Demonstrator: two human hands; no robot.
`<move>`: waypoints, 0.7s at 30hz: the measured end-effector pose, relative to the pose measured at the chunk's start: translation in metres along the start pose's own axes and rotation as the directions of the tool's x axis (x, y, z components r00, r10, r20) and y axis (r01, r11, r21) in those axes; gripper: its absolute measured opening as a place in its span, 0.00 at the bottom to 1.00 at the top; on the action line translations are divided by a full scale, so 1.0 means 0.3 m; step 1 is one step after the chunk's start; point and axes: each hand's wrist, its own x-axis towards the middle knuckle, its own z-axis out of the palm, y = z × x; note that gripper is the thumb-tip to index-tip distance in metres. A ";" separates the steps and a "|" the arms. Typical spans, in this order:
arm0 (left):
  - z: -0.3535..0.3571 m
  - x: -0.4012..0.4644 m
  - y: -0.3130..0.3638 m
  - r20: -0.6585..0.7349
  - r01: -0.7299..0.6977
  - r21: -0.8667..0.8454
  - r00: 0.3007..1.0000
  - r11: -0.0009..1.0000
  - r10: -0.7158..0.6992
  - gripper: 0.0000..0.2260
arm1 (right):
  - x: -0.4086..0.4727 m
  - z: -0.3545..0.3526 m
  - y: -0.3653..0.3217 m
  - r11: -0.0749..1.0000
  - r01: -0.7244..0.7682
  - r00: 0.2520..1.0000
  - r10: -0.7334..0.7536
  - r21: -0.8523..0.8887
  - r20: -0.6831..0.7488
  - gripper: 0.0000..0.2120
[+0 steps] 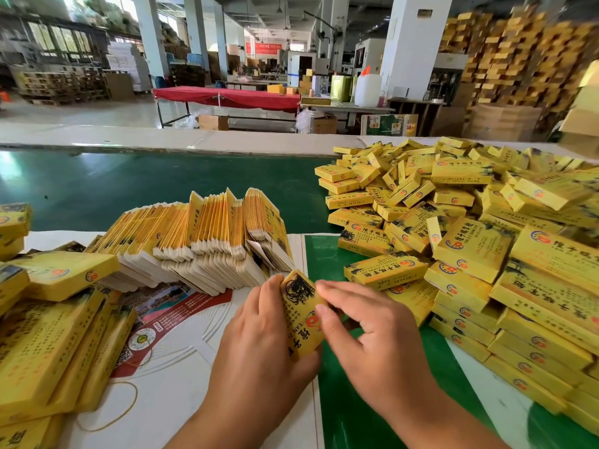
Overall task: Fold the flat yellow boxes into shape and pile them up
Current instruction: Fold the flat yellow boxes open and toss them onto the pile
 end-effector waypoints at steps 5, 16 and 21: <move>-0.028 0.006 0.006 0.161 -0.079 -0.089 0.983 0.993 0.093 0.46 | 0.011 0.004 0.044 0.908 -0.325 0.943 0.333 0.266 0.014 0.06; -0.152 0.028 -0.005 0.092 -0.269 -0.528 0.925 0.806 0.369 0.23 | 0.041 -0.010 0.119 0.164 -0.778 0.524 0.703 0.606 0.482 0.05; -0.132 0.050 -0.028 -0.021 -0.173 -0.540 0.981 0.824 0.192 0.09 | 0.025 0.001 0.107 0.482 -0.824 0.566 0.675 0.298 0.473 0.14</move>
